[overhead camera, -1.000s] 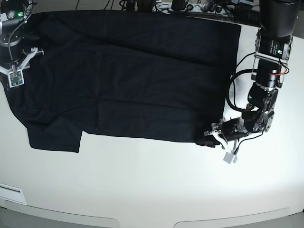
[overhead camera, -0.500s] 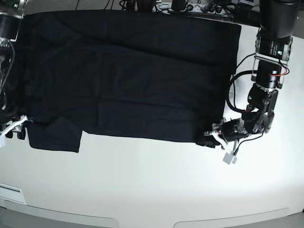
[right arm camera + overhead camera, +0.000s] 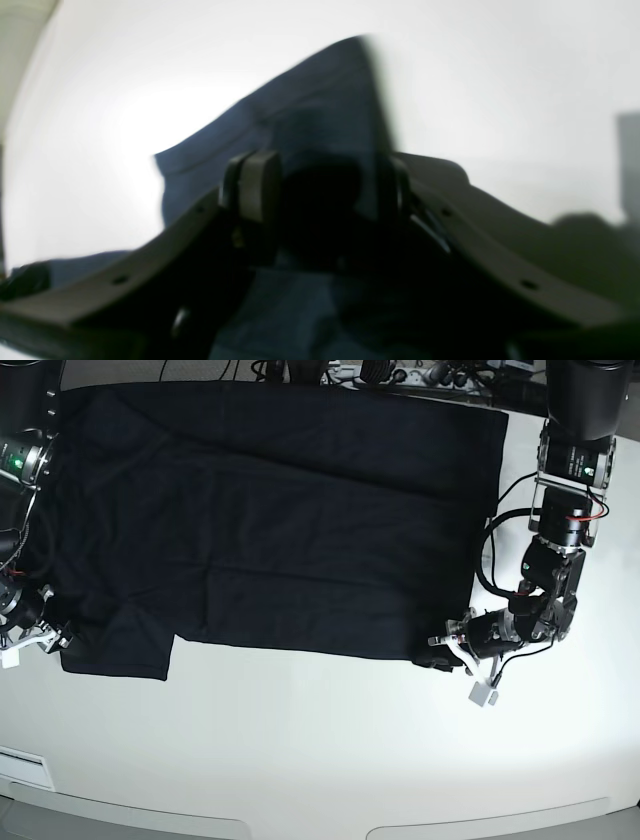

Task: Fold the T-shirt properly
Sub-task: 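Grasp the hem corners and fold the hem over toward the shoulders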

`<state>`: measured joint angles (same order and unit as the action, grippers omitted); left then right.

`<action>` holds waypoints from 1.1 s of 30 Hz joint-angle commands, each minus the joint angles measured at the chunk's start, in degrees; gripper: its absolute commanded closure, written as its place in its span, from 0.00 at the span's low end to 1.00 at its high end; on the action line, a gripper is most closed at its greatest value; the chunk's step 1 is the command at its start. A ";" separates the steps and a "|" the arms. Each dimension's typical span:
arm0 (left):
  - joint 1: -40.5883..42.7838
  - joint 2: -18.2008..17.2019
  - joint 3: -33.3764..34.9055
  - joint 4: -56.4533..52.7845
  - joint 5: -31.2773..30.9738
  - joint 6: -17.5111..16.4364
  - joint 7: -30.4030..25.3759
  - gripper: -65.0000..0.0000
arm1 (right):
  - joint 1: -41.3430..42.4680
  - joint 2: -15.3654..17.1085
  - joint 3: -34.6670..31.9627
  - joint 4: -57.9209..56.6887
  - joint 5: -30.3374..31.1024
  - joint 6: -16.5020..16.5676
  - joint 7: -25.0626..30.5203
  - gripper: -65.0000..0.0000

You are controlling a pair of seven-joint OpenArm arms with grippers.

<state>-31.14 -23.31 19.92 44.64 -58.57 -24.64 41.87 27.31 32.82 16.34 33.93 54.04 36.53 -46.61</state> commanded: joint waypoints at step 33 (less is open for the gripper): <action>-8.41 -6.93 0.63 9.92 -1.81 -10.12 20.50 1.00 | -26.10 13.73 0.33 50.77 11.58 3.47 -12.22 1.00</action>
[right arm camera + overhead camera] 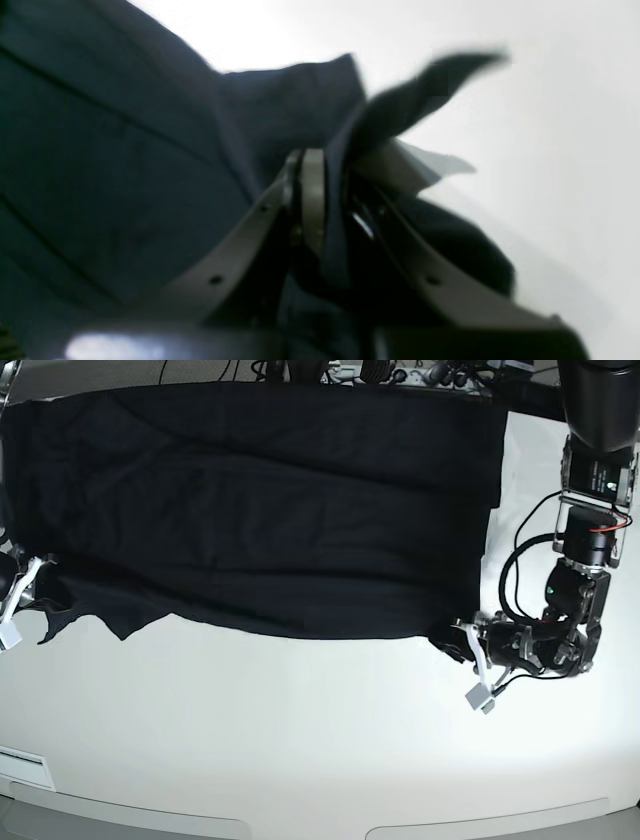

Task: Fold the T-shirt properly
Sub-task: 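Grasp the hem corners and fold the hem over toward the shoulders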

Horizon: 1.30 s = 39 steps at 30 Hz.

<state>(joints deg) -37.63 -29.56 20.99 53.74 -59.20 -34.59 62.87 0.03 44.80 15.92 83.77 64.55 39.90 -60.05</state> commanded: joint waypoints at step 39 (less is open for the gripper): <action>-0.20 -9.11 -0.37 6.64 -16.61 -5.41 8.09 1.00 | -0.37 4.24 1.07 2.12 6.19 0.10 -14.16 1.00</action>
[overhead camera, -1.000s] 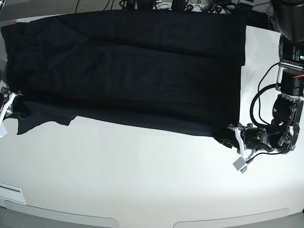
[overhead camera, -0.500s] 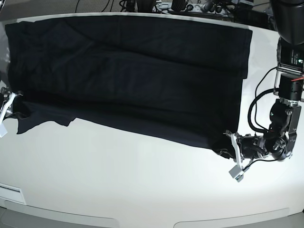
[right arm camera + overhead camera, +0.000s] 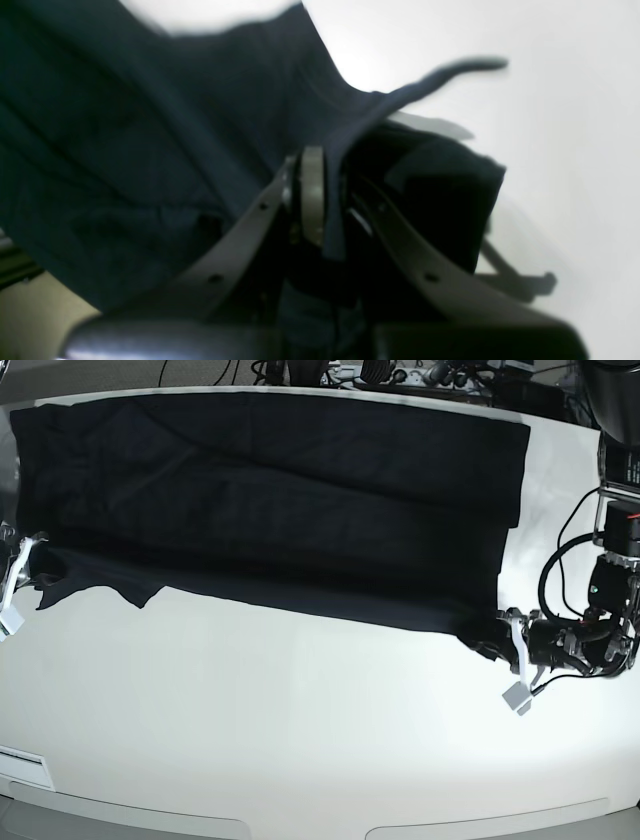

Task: Fold the T-shirt properly
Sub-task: 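Grasp the hem corners and fold the hem over toward the shoulders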

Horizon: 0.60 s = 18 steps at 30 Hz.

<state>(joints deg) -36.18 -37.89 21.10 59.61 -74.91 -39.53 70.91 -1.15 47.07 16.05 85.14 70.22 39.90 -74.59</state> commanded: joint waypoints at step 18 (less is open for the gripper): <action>3.30 -4.11 -0.42 10.56 -10.09 -0.47 9.09 1.00 | 0.63 6.10 0.92 0.74 7.76 0.10 -4.17 1.00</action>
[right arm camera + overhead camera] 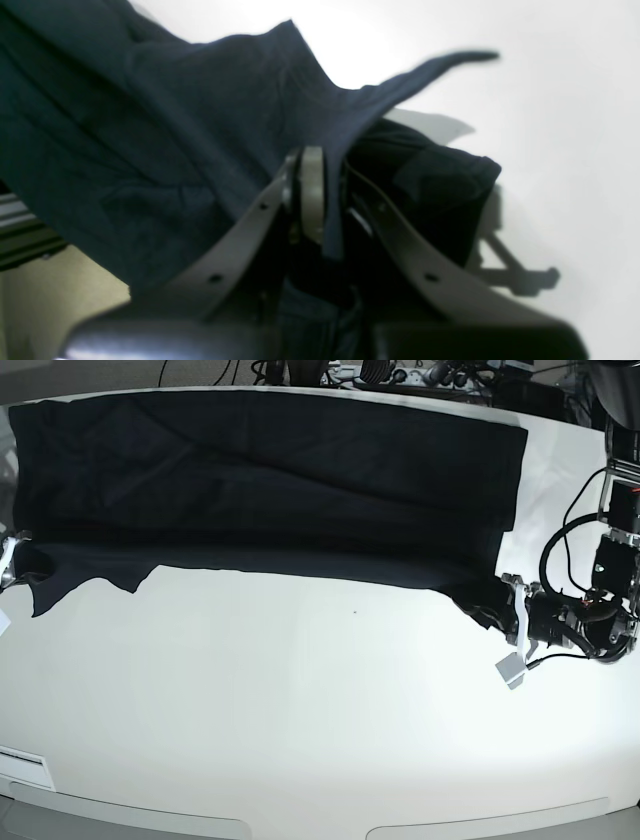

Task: Fold the T-shirt properly
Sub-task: 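Grasp the hem corners and fold the hem over toward the shoulders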

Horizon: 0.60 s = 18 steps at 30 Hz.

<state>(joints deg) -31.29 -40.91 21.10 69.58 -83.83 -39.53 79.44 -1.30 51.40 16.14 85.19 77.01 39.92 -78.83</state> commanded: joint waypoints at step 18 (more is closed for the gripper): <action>4.09 -7.02 -0.42 9.79 -1.17 -0.47 0.56 1.00 | -4.72 1.66 0.83 0.70 -0.76 0.08 0.13 1.00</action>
<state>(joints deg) -25.93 -46.65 21.32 78.67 -84.14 -39.53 79.50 -6.83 51.22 16.23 85.23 76.27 39.90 -78.89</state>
